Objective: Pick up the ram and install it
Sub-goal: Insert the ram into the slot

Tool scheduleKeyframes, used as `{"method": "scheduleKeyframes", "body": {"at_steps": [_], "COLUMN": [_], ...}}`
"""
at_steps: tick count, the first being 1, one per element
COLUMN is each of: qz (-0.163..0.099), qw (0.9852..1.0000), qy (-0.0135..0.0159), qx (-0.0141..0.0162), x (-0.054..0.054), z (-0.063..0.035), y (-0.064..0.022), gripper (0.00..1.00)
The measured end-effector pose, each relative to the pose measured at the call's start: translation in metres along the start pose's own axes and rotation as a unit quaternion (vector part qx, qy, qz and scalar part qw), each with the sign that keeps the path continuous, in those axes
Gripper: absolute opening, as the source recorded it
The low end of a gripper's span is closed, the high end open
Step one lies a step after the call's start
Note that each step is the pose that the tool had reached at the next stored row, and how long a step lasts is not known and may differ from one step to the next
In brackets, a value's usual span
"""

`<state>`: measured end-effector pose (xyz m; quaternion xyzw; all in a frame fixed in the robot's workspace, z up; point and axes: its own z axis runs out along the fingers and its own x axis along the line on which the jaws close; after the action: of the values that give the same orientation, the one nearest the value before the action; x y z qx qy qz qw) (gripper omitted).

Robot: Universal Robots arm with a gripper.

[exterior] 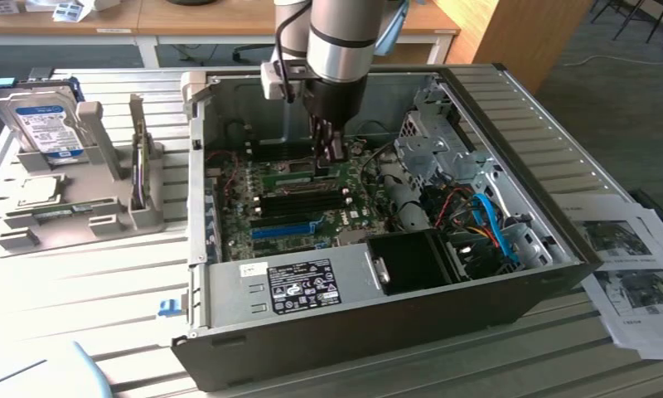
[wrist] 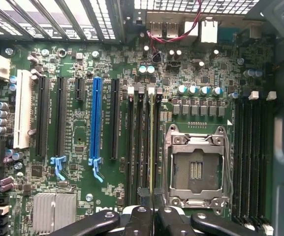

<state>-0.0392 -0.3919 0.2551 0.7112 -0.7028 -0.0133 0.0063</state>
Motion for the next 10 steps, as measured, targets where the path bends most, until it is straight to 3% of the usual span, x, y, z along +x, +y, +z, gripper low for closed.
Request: {"method": "scheduleKeyframes", "body": {"at_steps": [10], "qz": [0.0], "qw": [1.0], "qy": [0.0001], "qx": [0.0008], "x": [0.0001], "z": [0.0063], "y": [0.0], "gripper": [0.11]}}
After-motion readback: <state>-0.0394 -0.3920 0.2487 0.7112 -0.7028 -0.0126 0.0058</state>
